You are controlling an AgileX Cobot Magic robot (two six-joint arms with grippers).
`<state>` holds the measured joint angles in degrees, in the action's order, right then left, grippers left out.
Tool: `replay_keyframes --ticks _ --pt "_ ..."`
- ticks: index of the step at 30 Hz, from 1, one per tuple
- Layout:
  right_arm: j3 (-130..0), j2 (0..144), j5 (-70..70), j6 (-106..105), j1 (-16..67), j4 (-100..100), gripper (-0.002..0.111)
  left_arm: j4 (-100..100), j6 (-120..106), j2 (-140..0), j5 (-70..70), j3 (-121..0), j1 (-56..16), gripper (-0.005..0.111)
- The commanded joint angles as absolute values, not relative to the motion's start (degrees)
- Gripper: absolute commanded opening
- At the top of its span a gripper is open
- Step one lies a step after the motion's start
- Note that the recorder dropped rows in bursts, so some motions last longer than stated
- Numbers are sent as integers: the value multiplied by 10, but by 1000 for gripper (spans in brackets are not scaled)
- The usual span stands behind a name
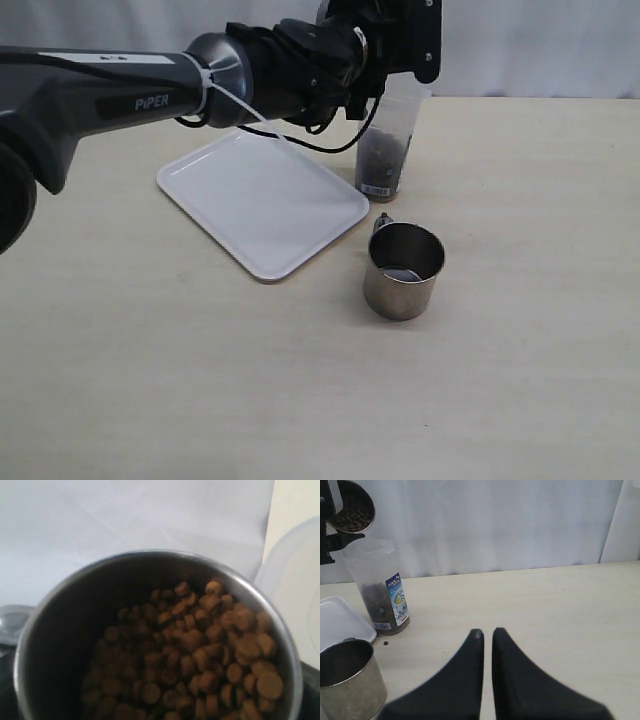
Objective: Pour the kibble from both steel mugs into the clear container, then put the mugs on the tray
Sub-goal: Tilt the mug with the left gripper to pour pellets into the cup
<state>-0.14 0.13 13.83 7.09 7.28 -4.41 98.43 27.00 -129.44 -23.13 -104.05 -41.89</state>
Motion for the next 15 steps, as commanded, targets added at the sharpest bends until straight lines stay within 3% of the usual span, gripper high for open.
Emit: replay_keyframes --ticks 1,15 --pt "0 0 139 71 74 -51 5 999 273 -1294 -262 -1048 -420 0" --pt "0 0 139 71 75 -51 5 999 193 -1307 -264 -1048 -420 0"
